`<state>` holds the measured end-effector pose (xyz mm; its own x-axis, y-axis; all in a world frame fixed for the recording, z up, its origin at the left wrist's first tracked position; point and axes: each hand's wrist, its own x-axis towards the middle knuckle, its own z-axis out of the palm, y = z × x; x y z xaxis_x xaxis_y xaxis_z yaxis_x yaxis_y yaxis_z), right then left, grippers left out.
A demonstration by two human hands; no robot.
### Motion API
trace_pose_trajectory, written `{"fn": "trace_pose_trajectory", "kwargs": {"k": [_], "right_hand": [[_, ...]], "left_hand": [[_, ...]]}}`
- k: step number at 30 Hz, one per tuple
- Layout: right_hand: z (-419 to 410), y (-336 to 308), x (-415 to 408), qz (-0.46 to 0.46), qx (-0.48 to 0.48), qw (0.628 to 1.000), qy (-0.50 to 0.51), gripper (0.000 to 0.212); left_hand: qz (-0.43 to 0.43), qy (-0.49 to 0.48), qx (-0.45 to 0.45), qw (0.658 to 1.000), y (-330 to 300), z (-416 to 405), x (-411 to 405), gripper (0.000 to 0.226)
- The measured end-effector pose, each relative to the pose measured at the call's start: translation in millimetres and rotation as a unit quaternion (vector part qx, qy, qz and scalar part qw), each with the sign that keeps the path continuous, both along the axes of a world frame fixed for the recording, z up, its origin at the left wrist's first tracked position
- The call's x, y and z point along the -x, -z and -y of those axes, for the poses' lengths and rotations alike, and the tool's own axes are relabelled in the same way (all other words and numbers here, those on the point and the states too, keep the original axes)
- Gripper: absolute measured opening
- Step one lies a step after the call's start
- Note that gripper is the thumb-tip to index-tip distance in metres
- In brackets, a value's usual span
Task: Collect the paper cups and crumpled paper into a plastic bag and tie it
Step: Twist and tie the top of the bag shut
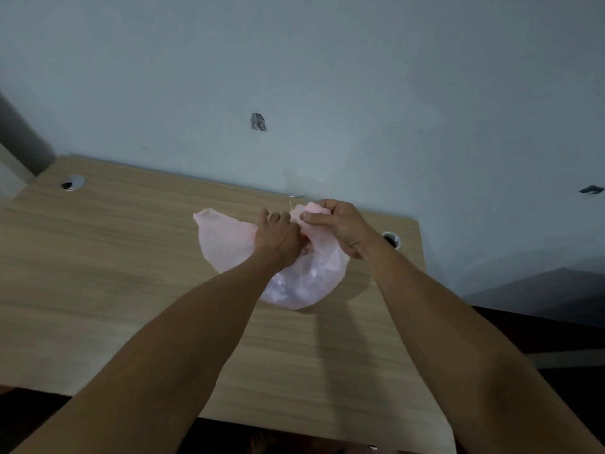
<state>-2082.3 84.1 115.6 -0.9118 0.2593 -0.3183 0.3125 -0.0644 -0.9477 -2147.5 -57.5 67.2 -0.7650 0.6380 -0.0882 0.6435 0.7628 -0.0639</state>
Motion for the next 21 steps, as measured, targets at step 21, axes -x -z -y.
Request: {"fn": "trace_pose_trajectory", "kwargs": {"k": [21], "right_hand": [[43,72,13,0.084,-0.602,0.794,0.011,0.095]], "left_hand": [[0.212,-0.3,-0.526,0.767,26,134,-21,0.086]]}}
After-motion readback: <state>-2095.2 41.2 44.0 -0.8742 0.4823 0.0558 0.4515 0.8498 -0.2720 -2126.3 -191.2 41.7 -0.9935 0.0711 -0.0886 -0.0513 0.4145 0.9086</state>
